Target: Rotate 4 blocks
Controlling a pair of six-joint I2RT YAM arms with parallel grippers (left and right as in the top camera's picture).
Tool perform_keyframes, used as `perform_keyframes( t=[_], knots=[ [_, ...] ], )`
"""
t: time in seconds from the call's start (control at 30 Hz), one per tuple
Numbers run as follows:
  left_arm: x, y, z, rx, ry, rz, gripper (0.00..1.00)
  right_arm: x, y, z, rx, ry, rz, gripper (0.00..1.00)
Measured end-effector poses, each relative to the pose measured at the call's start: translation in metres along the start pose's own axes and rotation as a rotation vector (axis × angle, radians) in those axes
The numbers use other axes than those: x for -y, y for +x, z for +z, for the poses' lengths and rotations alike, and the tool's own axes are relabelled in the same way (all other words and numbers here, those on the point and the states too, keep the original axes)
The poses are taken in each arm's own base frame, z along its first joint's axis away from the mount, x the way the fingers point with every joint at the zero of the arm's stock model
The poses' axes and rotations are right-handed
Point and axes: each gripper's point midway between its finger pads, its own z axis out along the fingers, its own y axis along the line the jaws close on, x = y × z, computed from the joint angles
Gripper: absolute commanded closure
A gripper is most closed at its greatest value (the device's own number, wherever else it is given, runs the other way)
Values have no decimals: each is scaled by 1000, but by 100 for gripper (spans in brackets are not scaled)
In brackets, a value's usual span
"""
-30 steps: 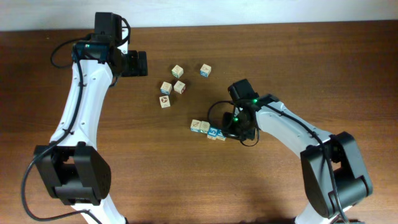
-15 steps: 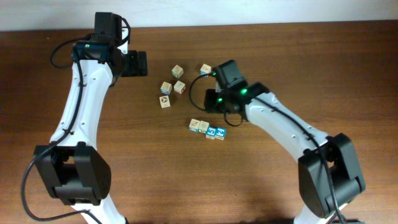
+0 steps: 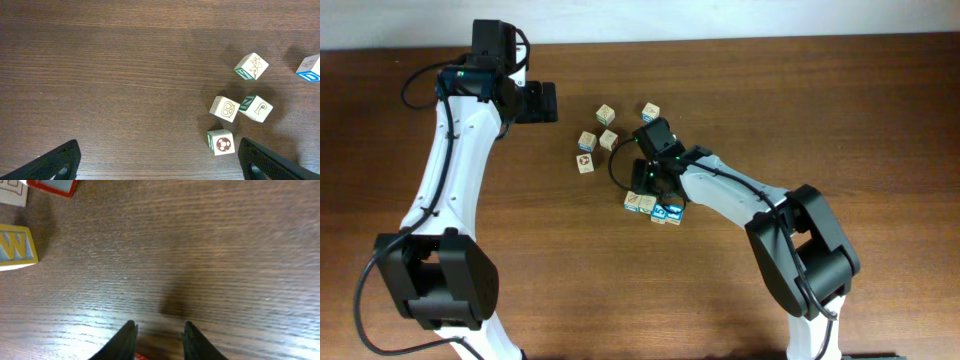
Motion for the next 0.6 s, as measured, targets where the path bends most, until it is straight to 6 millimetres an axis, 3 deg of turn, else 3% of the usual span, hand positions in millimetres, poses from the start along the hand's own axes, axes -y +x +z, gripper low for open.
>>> perform_keyframes(
  t=[0.1,0.23,0.4,0.47,0.53,0.57,0.6],
  knots=[
    [0,0,0,0,0,0,1,-9,14,0,-49,-26,-15,71],
    [0,0,0,0,0,0,1,-7,26,0,-100,-24,-9,71],
    [0,0,0,0,0,0,1,-4,19,-5,-103,-19,-40,64],
    [0,0,0,0,0,0,1,5,4,-22,-136,20,-20,64],
    [0,0,0,0,0,0,1,27,-17,-61,-184,87,50,65],
    [0,0,0,0,0,0,1,42,-19,-75,-217,120,90,66],
    [0,0,0,1,0,0,1,62,-6,-85,-289,172,136,66]
  ],
)
